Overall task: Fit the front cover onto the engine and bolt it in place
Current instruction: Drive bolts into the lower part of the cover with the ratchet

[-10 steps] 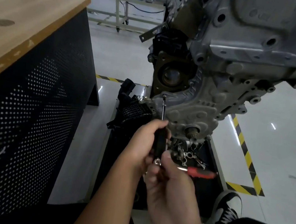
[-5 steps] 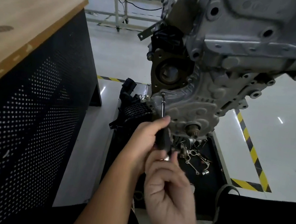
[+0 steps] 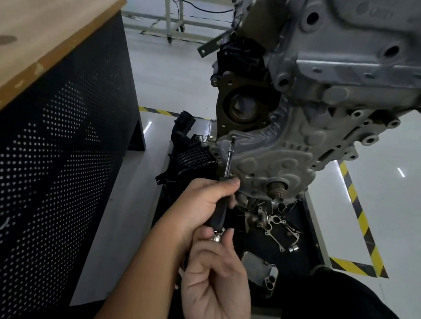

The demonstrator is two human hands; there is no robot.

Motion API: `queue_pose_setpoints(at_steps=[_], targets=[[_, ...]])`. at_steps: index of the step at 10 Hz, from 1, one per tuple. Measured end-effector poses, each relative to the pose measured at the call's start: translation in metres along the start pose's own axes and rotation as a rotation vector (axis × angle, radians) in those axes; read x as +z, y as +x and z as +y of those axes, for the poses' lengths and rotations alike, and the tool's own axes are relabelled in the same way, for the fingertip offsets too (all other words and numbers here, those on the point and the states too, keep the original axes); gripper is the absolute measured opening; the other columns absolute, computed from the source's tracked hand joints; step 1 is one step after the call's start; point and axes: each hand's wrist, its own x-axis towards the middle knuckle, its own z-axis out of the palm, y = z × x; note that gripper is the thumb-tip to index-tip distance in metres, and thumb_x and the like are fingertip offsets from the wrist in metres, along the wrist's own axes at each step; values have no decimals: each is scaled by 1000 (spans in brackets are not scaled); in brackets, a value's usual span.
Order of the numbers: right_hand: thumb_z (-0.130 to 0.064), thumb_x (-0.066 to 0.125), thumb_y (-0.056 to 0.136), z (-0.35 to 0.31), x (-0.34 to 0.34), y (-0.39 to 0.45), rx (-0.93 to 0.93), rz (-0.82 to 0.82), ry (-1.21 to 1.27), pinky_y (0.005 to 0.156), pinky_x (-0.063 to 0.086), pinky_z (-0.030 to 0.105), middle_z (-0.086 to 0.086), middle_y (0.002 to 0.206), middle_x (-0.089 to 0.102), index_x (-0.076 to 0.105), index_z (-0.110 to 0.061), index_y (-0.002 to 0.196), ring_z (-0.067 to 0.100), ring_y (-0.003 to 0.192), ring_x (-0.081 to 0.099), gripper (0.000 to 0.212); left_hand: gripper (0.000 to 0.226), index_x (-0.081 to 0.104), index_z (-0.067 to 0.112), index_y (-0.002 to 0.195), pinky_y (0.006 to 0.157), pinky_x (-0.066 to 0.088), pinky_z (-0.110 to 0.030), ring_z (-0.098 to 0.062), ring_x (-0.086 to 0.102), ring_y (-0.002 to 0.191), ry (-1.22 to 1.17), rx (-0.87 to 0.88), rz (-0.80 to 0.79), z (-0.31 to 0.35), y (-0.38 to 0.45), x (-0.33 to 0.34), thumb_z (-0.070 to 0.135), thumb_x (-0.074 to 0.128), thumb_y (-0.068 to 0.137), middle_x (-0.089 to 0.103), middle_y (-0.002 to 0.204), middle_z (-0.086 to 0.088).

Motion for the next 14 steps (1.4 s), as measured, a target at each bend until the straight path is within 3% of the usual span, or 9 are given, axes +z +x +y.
queue_pose_setpoints(at_steps=[2,5,7,8,9,10,12,13,14], targets=[[-25,73,94,-2,-11,6,-1192,383,-1928,65,59,32,-4,70,70,59,-22,97,5,62,67,15,41,67,8,54,57,46,-22,-16,62,54,28,114,115,0,7,12,34,78,83,63,56,-5],[11,81,71,13,32,-18,-45,-89,-10,26,40,22,24,79,56,58,15,100,17,34,50,37,33,70,18,51,40,41,-18,-10,57,40,-302,15,-4,3,2,10,39,80,74,62,51,1],[-13,73,92,6,11,-4,-921,483,-1736,41,50,34,14,64,68,60,-3,103,21,40,58,20,48,62,4,64,62,41,-36,-23,50,59,-27,136,167,-4,3,8,46,84,66,51,62,-12],[-5,74,88,-4,17,-7,-797,404,-1387,36,44,28,15,59,64,58,-4,100,17,37,53,19,54,69,1,73,62,41,-34,-26,55,58,-88,-12,23,-1,0,12,55,77,70,59,65,-17],[15,84,66,-8,21,-11,-93,112,-221,31,43,23,26,77,59,64,11,106,17,39,51,45,39,67,14,60,41,32,-20,-13,45,37,-143,-57,-33,2,-1,12,50,75,71,49,46,-1],[16,88,58,2,21,-7,-136,124,-320,29,42,22,27,77,59,64,14,104,15,38,51,52,38,64,17,54,42,34,-18,-12,47,39,-14,50,75,1,3,6,41,75,80,50,46,-1],[-15,73,93,-10,9,-6,-999,532,-1839,47,55,40,10,62,68,58,-14,96,26,47,62,15,33,71,15,65,52,47,-19,-12,63,56,-12,56,14,-1,-3,18,37,73,90,66,63,-2],[3,80,80,-16,27,-14,-331,236,-667,29,39,24,21,68,59,65,5,103,15,35,47,28,29,72,19,66,40,37,-19,-11,55,44,-123,-19,-9,0,-4,18,44,75,80,62,57,0],[25,85,57,-6,31,-15,48,53,-65,27,41,25,28,79,59,63,18,101,21,35,51,50,31,70,17,57,41,39,-16,-9,55,41,-149,15,45,1,-1,9,31,79,83,60,51,0]])
